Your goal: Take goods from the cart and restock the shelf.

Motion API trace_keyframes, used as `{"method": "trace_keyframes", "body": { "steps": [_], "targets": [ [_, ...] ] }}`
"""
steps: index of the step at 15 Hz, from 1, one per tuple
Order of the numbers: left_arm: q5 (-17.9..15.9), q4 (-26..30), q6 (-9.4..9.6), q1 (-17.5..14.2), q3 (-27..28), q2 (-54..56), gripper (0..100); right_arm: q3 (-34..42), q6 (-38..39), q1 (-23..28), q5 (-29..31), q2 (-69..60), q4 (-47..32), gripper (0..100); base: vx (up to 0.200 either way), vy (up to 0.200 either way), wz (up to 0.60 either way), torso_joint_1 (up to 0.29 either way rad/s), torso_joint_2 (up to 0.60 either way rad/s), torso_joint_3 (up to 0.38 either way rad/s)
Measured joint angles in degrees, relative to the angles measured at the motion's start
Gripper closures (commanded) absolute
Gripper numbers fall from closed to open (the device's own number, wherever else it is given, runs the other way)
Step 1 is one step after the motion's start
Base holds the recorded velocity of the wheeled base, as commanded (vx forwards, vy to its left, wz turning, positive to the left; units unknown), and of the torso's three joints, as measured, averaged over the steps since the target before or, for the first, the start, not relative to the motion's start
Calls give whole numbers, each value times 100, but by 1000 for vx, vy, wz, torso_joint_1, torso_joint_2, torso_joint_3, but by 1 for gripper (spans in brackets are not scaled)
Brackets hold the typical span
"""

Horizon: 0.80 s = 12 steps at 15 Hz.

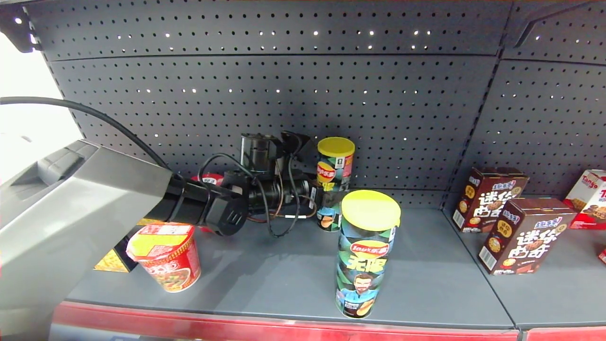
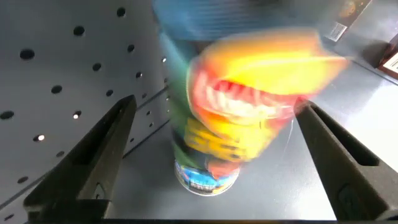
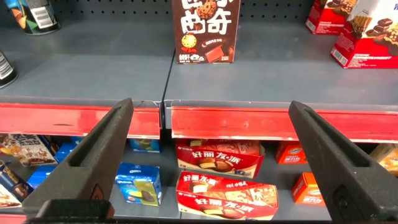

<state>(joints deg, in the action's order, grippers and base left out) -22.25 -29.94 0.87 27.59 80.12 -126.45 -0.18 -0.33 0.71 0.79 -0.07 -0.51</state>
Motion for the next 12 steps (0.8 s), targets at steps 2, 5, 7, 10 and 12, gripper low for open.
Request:
{"method": "trace_keyframes", "body": {
  "steps": [2,5,7,10,12],
  "targets": [
    [-2,-2,0,-9,-95,32,0,0,0,0,-1,0,-2,0,0,0,0,0,0,0],
    [5,-2,2,-50,-297,173,0,0,1,0,-1,0,-2,0,0,0,0,0,0,0],
    [9,-2,0,-122,-521,350,0,0,1,0,0,0,-2,0,0,0,0,0,0,0],
    [6,-27,15,-319,-962,739,0,0,1,0,-1,0,0,0,0,0,0,0,0,0],
    [6,-52,20,-394,-1242,1028,0,0,1,0,-1,0,-2,0,0,0,0,0,0,0]
  ]
}}
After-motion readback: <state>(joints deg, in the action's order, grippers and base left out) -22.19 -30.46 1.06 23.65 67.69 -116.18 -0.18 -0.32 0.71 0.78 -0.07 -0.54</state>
